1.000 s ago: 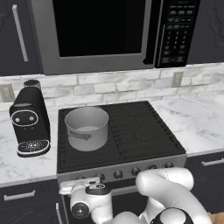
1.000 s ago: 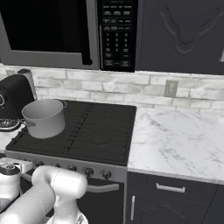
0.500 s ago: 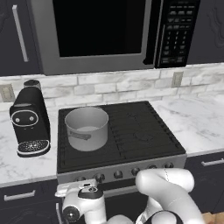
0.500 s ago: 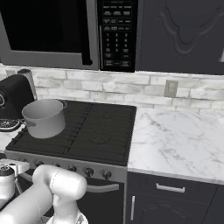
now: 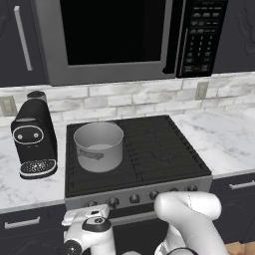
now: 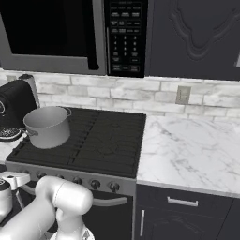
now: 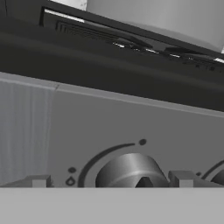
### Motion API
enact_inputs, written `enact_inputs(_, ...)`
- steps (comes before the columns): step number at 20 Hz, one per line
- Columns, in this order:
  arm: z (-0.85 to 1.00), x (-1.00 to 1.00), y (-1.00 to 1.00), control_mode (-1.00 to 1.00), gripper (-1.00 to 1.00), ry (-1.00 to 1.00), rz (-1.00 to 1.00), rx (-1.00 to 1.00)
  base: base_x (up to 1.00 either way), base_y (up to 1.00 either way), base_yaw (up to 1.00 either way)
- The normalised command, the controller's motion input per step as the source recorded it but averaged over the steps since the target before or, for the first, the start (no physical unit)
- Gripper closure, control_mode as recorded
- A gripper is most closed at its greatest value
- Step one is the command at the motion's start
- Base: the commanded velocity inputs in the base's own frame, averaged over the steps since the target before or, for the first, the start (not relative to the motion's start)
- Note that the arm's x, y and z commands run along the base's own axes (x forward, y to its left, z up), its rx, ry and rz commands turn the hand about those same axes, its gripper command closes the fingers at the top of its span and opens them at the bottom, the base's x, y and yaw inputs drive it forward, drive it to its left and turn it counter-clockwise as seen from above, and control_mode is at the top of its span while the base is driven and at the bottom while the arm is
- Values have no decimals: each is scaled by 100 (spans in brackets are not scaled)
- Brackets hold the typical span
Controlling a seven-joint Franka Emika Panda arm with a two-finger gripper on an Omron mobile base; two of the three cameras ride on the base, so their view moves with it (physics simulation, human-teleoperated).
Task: Turn on the front left burner of the stove.
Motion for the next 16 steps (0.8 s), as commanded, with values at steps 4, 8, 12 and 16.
enact_inputs(4, -32, 0, 0, -100, -100, 0, 2, 0, 0, 0, 0)
enact_inputs(8, -27, 0, 0, -100, 100, 0, 1, 0, 0, 0, 0)
enact_inputs(12, -17, 0, 0, -100, 100, 0, 0, 0, 0, 0, 0)
enact_inputs(16, -3, 0, 0, -100, 100, 0, 0, 0, 0, 0, 0)
